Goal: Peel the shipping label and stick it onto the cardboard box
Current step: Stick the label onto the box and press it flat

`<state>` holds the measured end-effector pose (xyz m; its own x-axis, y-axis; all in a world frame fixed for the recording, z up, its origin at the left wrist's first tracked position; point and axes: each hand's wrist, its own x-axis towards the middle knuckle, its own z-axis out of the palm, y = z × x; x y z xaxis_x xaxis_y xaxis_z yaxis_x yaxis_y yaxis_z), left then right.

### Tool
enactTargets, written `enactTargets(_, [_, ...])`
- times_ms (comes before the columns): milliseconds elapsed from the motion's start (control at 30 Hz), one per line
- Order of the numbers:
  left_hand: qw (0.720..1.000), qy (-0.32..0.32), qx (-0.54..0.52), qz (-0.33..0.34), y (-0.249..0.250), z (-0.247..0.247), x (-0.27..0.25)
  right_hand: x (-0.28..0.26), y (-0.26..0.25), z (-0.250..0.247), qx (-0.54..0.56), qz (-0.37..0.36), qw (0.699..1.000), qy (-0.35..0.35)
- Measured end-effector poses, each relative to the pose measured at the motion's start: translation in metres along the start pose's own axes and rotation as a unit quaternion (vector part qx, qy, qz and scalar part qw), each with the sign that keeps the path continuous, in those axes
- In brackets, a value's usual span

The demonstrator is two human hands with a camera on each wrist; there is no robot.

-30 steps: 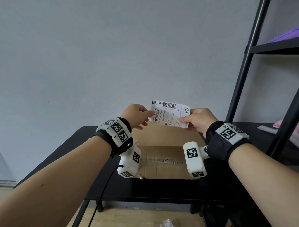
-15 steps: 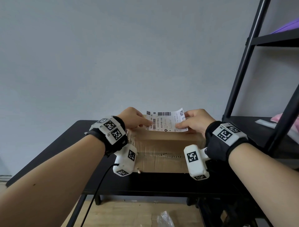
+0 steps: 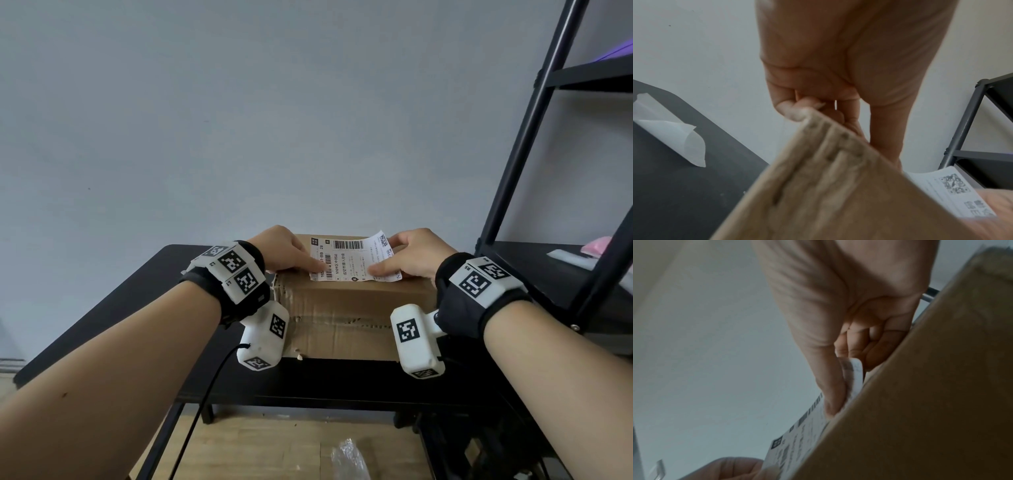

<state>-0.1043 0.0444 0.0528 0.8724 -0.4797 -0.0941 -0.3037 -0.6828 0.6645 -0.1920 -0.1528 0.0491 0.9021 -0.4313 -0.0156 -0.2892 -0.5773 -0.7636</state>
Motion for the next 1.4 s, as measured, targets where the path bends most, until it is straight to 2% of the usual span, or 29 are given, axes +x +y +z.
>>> enactTargets(200, [1.000,0.004,0.001,0.000,0.000,0.002,0.002,0.000,-0.002,0.002,-0.024,-0.004,1.000,-0.019])
enactTargets(500, [0.999,-0.020,0.033,-0.007,-0.001,0.001,0.006,0.004,0.001,-0.004,0.035,0.021,0.997,-0.063])
enactTargets(633, [0.998,-0.022,0.064,0.002,-0.001,0.003,0.007,0.005,0.003,-0.003,0.048,0.024,0.997,-0.055])
enactTargets(800, [0.997,-0.009,0.071,0.012,-0.003,0.007,0.008,0.007,0.003,0.001,-0.004,0.034,0.999,-0.018])
enactTargets(967, [0.995,-0.001,0.094,0.025,-0.001,0.008,0.004,0.001,-0.002,0.002,-0.077,0.022,0.997,-0.010])
enactTargets(1167, [0.991,0.015,0.131,0.020,0.005,0.012,-0.002,-0.001,-0.010,0.006,-0.166,-0.007,0.985,-0.037])
enactTargets(1400, [0.989,0.024,0.143,-0.002,0.010,0.016,-0.003,0.001,-0.012,0.009,-0.198,-0.009,0.978,-0.063])
